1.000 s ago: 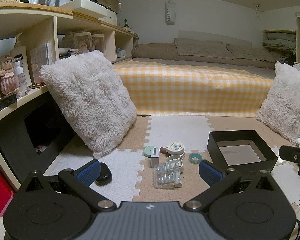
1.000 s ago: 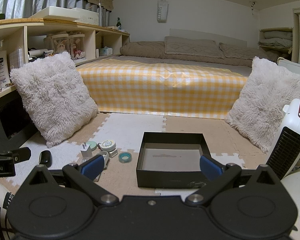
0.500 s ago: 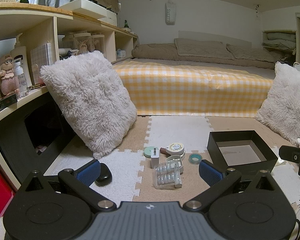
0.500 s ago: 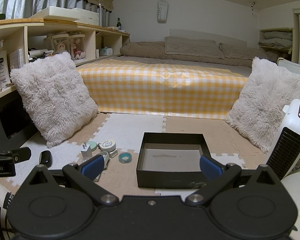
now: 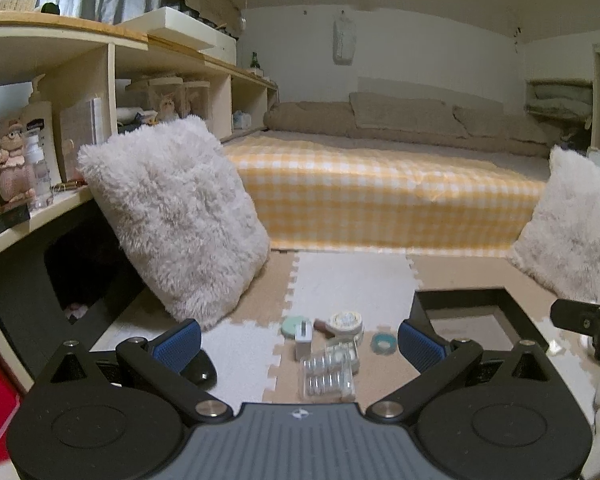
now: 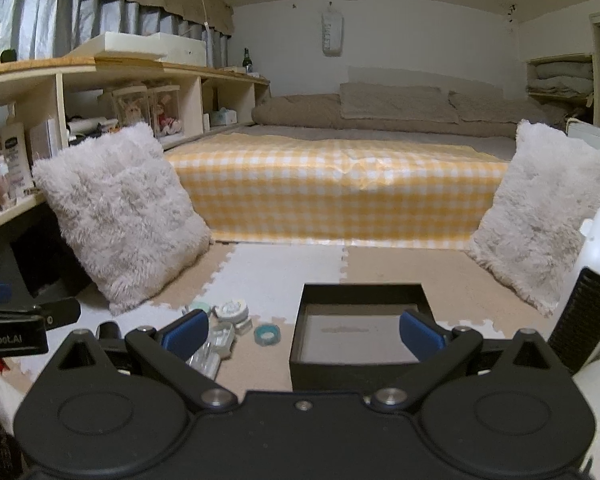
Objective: Organize rigid objects
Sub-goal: 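Move the left tool down toward the black computer mouse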
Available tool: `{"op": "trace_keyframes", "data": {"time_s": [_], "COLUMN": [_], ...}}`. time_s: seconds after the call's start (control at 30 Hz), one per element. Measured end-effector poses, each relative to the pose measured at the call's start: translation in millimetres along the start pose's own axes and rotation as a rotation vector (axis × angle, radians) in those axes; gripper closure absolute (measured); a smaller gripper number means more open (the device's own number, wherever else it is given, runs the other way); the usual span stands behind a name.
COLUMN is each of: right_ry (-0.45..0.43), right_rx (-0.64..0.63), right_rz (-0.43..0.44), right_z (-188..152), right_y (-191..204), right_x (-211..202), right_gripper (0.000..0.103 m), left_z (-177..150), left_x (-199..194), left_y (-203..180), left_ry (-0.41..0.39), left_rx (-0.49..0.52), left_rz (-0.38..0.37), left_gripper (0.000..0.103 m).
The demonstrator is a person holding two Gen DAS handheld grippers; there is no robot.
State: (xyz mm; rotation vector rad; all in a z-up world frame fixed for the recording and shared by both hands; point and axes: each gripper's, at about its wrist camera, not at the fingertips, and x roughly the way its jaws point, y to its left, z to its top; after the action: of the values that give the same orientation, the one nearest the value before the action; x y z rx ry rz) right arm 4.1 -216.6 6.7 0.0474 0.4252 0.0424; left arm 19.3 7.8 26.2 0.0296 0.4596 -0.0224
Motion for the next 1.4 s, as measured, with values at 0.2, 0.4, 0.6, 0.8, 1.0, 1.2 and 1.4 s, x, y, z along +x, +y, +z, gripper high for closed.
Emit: {"op": "trace_keyframes", "data": {"time_s": [0.2,0.4,0.6,0.8,1.0,1.2,1.4], "right_ry": [-0.063,-0.081,-0.034,0.098,0.282,0.509,0.645], "right_rx": [-0.02,0.001,-0.054,-0.027,0.018,0.07,0.06], "right_rz": [-0.01,-0.054,-0.082,-0.175,-0.188,-0.146,-0.107], "right_z": [25,51,60,48,30,7,-12], "right_y": [-15,-41,-68,-105,-140,-157,-156], "right_x": [16,47,97,161,204,240,265], "right_gripper": [0.0,0.0,0.0,0.0,0.029,0.068,0.087], "left_z": [20,42,58,55,46,25,-1], "left_x": [21,51,94,151,202,239,262], "left_y": [2,13,28,57,84,118,144], "left_ry": [-0.032,-0.058,-0.045,0.063,0.182,0.336,0.514], "left_rx": [-0.015,-0.033,-0.023,-0.045,-0.028,-0.128,-0.247], "left_rz": [0.026,0.06,0.113,0.129,0.173,0.134,0.121], "left_gripper": [0.0,0.0,0.0,0.0,0.0,0.0,0.003]}}
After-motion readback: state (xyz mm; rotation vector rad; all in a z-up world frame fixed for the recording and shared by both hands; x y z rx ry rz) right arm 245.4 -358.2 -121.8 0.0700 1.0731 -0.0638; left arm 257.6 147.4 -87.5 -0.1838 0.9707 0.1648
